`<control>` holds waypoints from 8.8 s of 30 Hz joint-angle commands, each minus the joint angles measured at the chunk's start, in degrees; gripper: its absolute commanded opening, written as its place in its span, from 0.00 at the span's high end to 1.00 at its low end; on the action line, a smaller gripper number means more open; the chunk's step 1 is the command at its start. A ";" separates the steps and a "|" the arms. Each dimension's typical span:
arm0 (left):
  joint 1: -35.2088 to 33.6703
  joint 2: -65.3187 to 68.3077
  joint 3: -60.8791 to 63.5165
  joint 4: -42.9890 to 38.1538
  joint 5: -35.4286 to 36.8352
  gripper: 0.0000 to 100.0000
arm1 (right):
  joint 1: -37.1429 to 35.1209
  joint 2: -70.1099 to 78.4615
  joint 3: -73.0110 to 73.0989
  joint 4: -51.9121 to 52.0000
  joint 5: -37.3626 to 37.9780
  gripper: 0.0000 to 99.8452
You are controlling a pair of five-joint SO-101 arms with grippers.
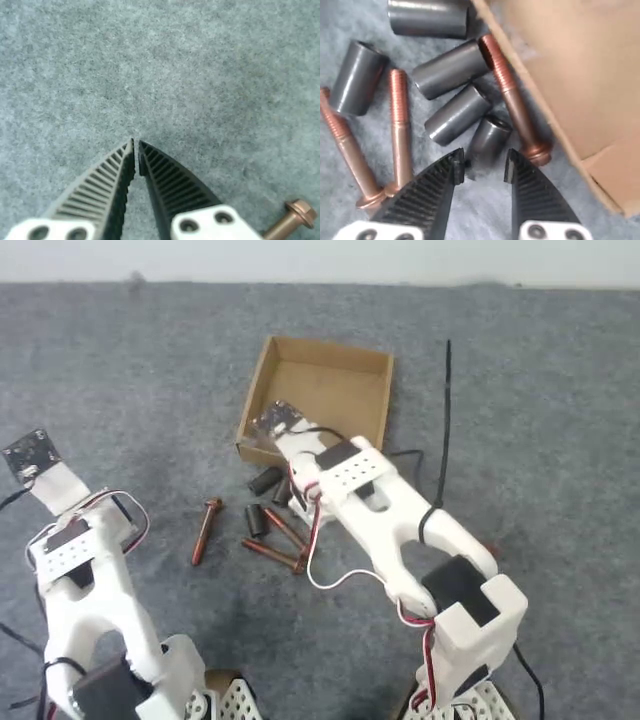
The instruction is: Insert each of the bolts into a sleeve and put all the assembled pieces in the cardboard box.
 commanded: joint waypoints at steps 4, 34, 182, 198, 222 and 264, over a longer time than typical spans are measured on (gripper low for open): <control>0.35 -0.44 -1.89 -1.23 0.26 0.99 | 0.92 -1.36 -5.27 1.36 0.70 0.87; 0.44 -0.44 -1.89 -1.14 -1.58 0.99 | 6.46 -5.05 -6.15 14.46 0.88 0.99; 85.80 59.96 -73.80 26.73 60.48 0.96 | 59.38 -32.57 40.00 -14.81 -2.99 0.99; 75.78 51.87 -73.54 38.95 34.99 0.99 | 59.38 -32.40 40.00 -14.81 -2.99 0.99; 71.56 51.52 -70.37 44.57 4.66 0.99 | 59.38 -32.22 40.09 -14.81 -2.99 0.99; 71.91 37.36 -56.22 39.03 8.44 0.82 | 58.33 -32.13 40.09 -14.90 -2.90 0.99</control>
